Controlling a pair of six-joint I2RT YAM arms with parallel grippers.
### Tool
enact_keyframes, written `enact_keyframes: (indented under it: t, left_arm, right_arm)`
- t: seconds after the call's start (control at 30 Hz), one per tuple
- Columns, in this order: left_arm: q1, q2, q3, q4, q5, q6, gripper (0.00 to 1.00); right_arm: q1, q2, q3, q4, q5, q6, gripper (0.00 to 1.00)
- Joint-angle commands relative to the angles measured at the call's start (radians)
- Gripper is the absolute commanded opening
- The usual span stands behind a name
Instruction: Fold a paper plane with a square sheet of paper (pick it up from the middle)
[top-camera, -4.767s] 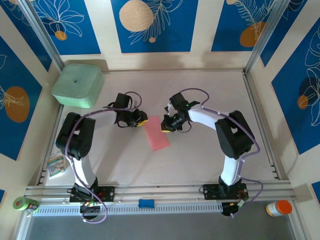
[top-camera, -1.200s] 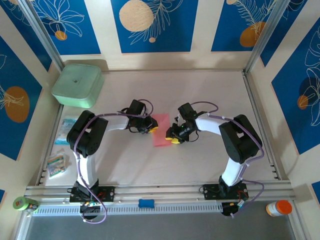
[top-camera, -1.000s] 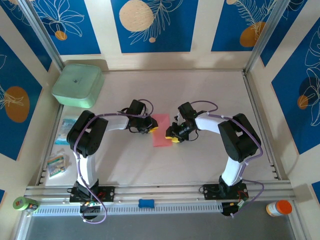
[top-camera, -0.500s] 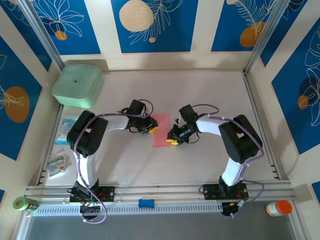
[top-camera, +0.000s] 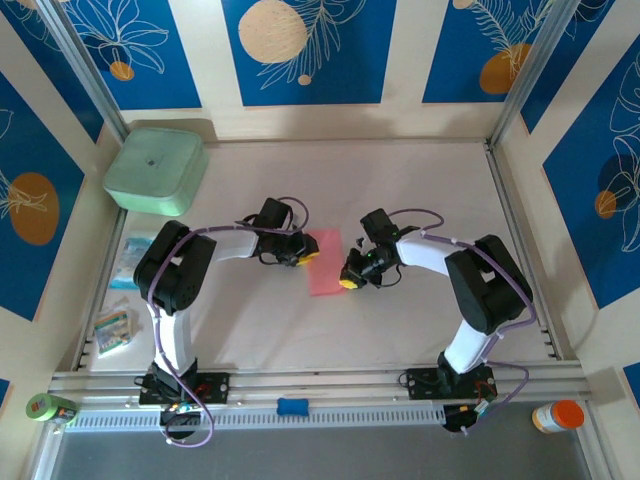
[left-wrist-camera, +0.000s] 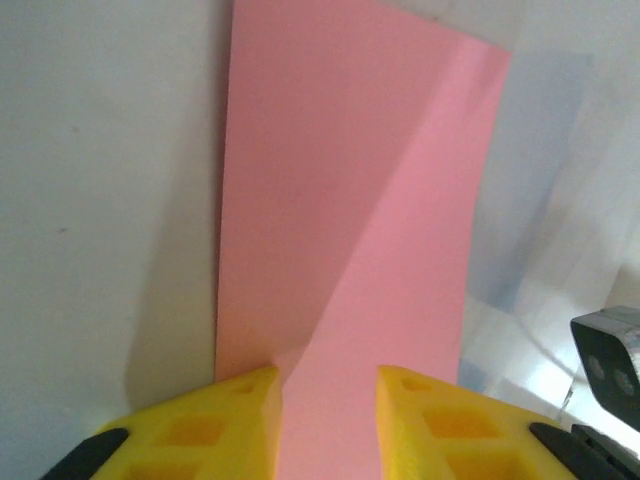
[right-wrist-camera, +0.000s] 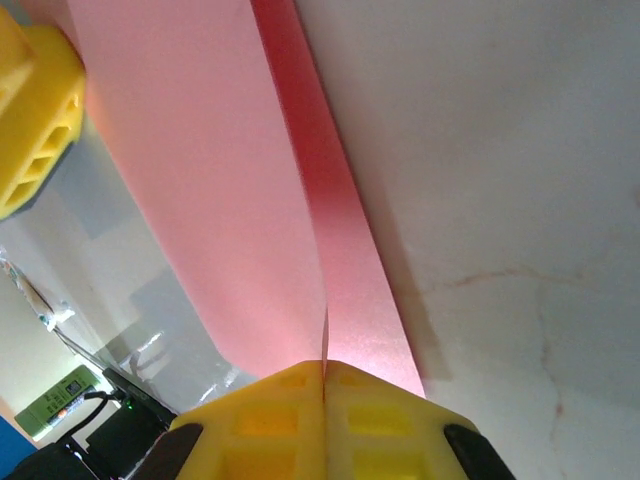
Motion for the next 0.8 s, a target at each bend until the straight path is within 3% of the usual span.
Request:
enact_keyframes:
  t: [0.0,0.27,0.77]
  left_arm:
    - [0.005,-0.043,0.040,0.012,0.016,0.074,0.34]
    - [0.015,0.037,0.081,0.001,0.045,0.098,0.30]
    - [0.014,0.067,0.077,-0.091,-0.006,0.103,0.22]
  right_arm:
    - [-0.010,-0.035,0.002,-0.085,0.000,-0.006,0.00]
    - [-0.010,-0.026,0.022,-0.119,-0.025,-0.030,0.00]
    - [0.051,0.023,0.116,-0.065,-0.050,-0.041,0.00]
